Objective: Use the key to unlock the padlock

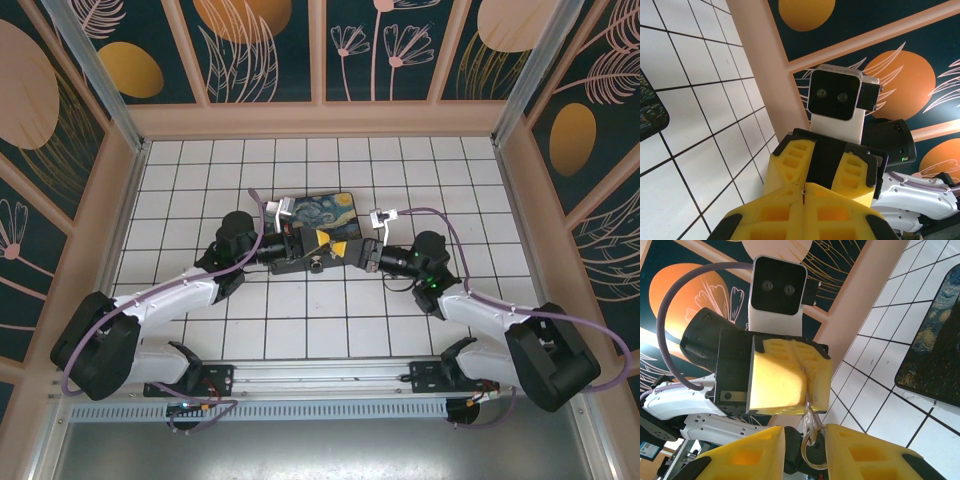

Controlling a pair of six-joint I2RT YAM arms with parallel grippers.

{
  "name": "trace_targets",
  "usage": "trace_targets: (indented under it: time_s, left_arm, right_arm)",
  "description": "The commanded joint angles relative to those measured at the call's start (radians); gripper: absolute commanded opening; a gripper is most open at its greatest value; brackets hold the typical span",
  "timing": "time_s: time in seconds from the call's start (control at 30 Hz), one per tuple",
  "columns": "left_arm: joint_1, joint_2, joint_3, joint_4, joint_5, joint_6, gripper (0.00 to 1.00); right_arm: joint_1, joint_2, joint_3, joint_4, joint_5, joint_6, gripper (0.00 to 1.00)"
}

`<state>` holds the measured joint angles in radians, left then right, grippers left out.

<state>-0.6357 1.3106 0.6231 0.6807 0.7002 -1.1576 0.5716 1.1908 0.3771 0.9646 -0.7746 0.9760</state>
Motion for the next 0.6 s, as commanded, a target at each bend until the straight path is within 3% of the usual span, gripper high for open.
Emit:
trace_targets:
  time_s: [0.0, 0.57]
  left_arm:
    - [0.001, -0.014, -0.014, 0.079, -0.003, -0.018, 0.00]
    - [0.001, -0.017, -0.017, 0.087, 0.014, -0.019, 0.00]
  right_arm:
    - [0.014, 0.018, 0.016, 0.064, 0.014, 0.010, 0.27]
    - [0.016, 0.044, 0.022, 0.102, 0.041, 0.042, 0.26]
